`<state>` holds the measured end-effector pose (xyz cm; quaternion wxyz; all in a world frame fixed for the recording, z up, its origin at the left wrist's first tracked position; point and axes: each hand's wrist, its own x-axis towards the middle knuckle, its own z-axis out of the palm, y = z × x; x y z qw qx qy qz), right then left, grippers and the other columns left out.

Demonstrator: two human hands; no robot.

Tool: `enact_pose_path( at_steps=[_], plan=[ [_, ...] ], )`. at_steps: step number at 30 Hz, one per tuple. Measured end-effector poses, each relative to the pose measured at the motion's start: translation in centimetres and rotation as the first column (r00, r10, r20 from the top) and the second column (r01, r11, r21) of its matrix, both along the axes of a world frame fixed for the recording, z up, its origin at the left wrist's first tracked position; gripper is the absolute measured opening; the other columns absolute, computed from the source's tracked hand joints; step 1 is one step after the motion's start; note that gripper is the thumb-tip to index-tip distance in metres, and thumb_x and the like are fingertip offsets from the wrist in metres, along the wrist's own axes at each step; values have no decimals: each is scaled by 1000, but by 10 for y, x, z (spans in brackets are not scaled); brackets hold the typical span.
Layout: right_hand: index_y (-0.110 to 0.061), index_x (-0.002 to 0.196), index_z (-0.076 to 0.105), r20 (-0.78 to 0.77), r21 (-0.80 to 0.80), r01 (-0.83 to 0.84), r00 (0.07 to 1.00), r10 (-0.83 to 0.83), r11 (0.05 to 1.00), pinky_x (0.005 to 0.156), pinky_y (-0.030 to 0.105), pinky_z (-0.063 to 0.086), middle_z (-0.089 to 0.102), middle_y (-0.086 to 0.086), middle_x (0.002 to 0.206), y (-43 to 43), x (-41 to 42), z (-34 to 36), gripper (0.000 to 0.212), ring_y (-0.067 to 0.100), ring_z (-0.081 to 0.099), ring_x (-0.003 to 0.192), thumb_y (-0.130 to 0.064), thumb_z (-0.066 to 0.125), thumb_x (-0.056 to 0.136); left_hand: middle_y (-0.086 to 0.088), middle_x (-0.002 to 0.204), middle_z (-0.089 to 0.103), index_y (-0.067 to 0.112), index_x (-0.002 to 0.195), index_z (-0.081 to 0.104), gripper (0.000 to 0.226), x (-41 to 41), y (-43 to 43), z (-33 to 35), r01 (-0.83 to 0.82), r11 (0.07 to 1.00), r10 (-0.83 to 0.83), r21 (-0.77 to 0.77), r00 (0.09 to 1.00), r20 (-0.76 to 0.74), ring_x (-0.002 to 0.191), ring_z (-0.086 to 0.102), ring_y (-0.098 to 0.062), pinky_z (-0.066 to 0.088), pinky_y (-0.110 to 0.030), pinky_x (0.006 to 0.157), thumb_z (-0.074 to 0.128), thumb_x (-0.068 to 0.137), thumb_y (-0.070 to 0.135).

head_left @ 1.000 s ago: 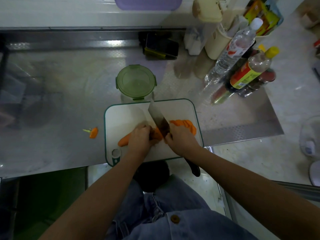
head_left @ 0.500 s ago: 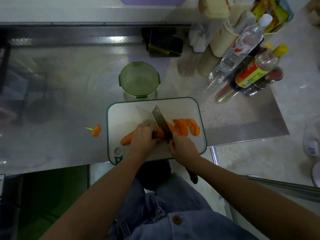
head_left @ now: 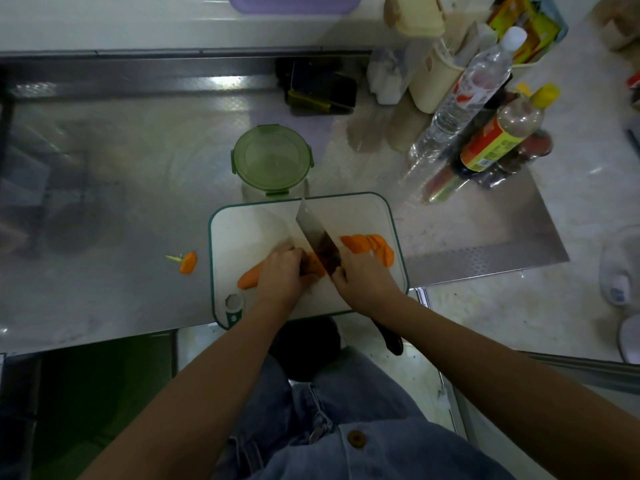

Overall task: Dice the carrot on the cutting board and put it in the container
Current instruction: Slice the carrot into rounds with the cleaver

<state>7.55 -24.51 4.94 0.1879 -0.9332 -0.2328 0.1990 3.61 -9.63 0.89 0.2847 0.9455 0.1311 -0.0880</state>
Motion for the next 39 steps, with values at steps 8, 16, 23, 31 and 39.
enact_pose_path(
  at_steps=[8, 16, 23, 31, 39],
  plan=[
    [-4, 110, 53, -18, -32, 37, 999, -38, 999, 60, 29, 33, 51, 9, 83, 6, -5, 0, 23, 24, 52, 76, -16, 47, 91, -9, 94, 61, 10, 89, 65, 22, 1, 0, 0, -13, 1000, 13, -19, 1000, -3, 86, 57, -25, 35, -29, 70, 73, 77, 26],
    [-2, 123, 49, -6, -4, 54, 999, -54, 999, 47, 23, 21, 61, 16, 96, 14, -9, -21, 32, 31, 58, 84, -14, 46, 93, -8, 99, 64, 15, 98, 67, 26, 0, 0, -4, 9, 1000, -9, -19, 1000, 7, 90, 58, -27, 43, -35, 77, 74, 77, 28],
    [-6, 117, 52, 36, -36, 75, 997, -73, 997, 60, 38, 46, 59, 8, 83, 7, -7, -28, 28, 26, 59, 74, -24, 42, 97, -19, 107, 64, 4, 103, 69, 25, -18, 6, -14, 56, 997, -61, 52, 994, 94, 96, 60, -38, 49, -40, 85, 70, 78, 9],
    [-7, 122, 53, 134, 28, -3, 991, -1, 1000, 67, 32, 39, 65, 13, 94, 2, -3, -18, 32, 29, 61, 83, -23, 41, 98, -12, 98, 60, 8, 87, 68, 12, -16, 3, -8, -8, 998, 5, 69, 999, 34, 89, 57, -27, 41, -33, 76, 61, 87, 17],
    [-7, 109, 54, 59, -33, 29, 998, -27, 999, 59, 32, 41, 61, 12, 89, 9, -8, -16, 22, 28, 61, 79, -21, 43, 96, -10, 97, 62, 12, 91, 69, 16, -8, 3, -1, -7, 997, 12, 72, 997, -71, 89, 57, -25, 38, -30, 75, 55, 90, 20]
  ],
)
